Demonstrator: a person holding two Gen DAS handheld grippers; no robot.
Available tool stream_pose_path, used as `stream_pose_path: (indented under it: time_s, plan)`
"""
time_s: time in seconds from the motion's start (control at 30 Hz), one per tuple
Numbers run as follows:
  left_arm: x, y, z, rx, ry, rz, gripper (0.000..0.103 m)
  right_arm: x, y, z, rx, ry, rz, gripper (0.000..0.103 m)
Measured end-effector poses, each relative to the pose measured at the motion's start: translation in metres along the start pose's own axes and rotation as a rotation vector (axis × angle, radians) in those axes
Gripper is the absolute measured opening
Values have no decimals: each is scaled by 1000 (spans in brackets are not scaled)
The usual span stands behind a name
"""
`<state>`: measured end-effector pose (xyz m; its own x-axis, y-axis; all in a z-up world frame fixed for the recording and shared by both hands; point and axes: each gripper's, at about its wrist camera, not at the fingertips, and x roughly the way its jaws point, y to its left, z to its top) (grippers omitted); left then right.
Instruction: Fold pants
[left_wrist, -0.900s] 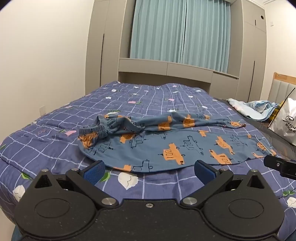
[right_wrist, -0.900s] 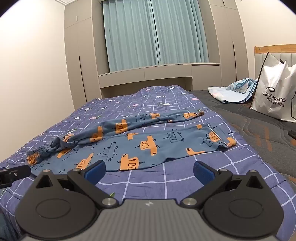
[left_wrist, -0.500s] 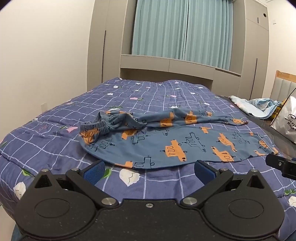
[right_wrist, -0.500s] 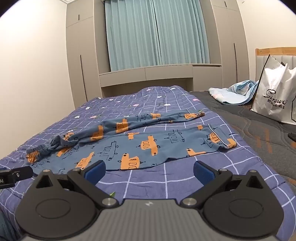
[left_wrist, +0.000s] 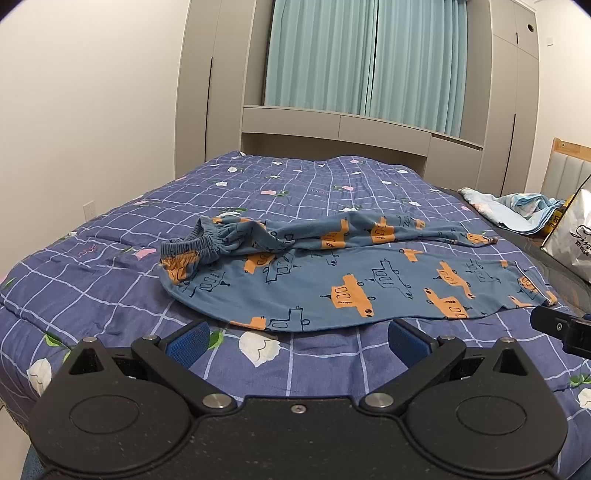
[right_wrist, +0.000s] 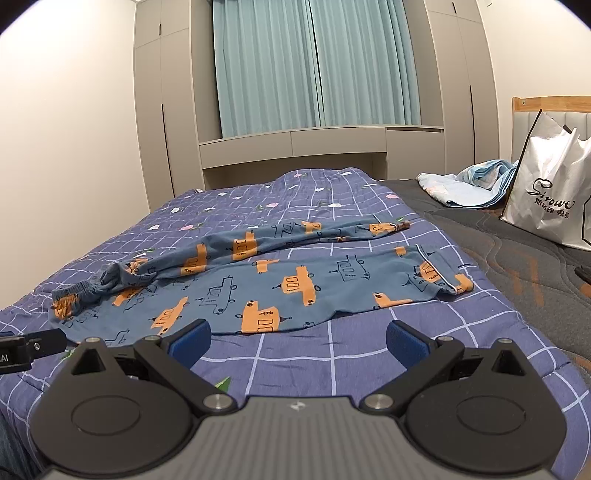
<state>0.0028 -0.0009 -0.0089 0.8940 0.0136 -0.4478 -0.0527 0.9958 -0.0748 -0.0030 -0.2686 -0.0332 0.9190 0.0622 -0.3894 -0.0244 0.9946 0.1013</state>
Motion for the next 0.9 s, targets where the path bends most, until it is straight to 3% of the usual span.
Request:
stream_pose_path:
  time_s: [0.9]
  plan:
    - [-1,1,-1,2,-1,2,102,-2,0,-2,-3,11,-10,103]
